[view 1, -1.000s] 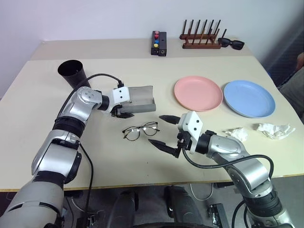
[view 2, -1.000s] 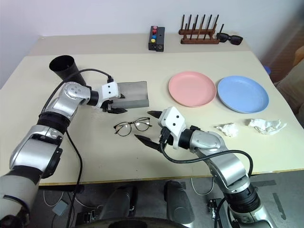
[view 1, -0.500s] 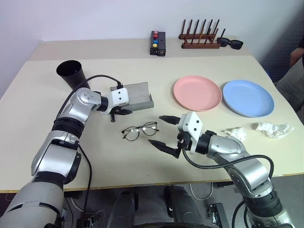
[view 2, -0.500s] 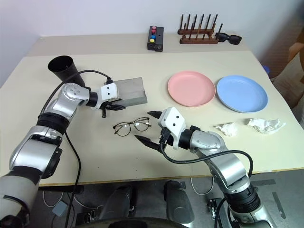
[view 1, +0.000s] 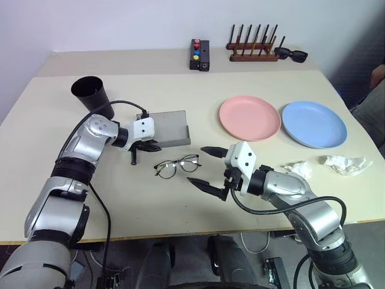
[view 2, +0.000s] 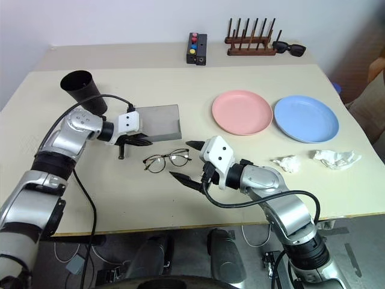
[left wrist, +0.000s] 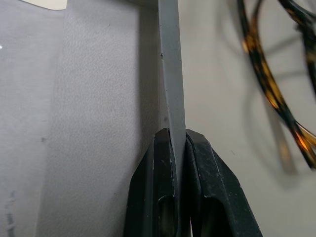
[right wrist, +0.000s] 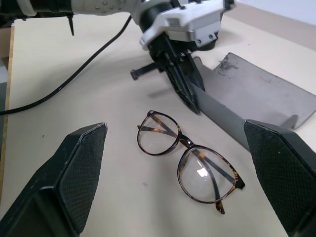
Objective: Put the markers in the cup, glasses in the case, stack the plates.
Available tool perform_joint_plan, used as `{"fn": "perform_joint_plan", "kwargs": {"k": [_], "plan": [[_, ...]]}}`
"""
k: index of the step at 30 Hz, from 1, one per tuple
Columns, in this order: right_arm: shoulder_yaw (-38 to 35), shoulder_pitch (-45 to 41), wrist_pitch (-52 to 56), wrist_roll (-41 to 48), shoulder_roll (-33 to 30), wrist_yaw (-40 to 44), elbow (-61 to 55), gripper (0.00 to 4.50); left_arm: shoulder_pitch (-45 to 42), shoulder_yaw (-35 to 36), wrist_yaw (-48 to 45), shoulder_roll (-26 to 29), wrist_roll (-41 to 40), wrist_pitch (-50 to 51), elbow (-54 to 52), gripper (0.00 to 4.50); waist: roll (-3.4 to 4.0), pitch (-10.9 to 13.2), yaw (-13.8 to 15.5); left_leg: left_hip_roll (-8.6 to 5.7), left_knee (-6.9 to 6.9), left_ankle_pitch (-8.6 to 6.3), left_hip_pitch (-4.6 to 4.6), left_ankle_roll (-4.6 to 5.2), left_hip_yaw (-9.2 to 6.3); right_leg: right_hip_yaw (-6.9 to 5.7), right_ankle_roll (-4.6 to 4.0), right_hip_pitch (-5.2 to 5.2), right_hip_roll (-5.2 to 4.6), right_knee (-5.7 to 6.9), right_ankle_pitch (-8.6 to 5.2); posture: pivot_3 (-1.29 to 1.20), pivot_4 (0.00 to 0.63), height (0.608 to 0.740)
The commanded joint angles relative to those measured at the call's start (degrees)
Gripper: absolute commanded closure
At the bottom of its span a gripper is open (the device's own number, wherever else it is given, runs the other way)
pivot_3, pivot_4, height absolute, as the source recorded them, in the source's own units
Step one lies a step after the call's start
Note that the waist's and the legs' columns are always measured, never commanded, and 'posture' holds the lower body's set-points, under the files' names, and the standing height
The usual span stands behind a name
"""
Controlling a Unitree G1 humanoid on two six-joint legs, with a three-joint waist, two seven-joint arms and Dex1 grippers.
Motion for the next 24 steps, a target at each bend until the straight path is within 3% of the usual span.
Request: {"fn": "perform_joint_plan", "kwargs": {"k": [1, 15, 24], "plan": [[-0.60, 0.21, -0.76, 0.46, 0.23, -0.20, -2.45, 0.00, 4.10, 1.47, -1.79, 2.94, -1.56, 1.46, -7.05, 4.41, 0.00, 0.00, -0.02, 0.01, 0.00, 0.00, 0.01, 0.00, 0.01, 0.00, 0.00, 0.00, 0.00, -0.01, 0.00, 0.00, 0.150, 0.735], [-0.16, 0.84, -1.09, 0.65, 0.03, 0.56, -2.82, 0.00, 19.44, 3.31, -3.11, 10.29, -7.79, 16.92, -35.07, 4.41, 0.01, 0.00, 0.12, 0.24, 0.00, 0.00, 0.00, 0.00, 0.04, 0.00, -0.01, 0.01, 0.02, -0.02, -0.01, 0.00, 0.150, 0.735], [-0.06, 0.82, -0.90, 0.85, 0.08, 1.23, -2.77, 0.00, 17.80, 3.98, 2.75, 9.75, -5.51, 17.26, -32.26, 4.41, 0.01, 0.00, 0.23, 0.21, 0.01, 0.00, 0.01, 0.00, 0.06, 0.00, -0.01, 0.00, 0.05, -0.02, -0.01, 0.00, 0.150, 0.735]]}}
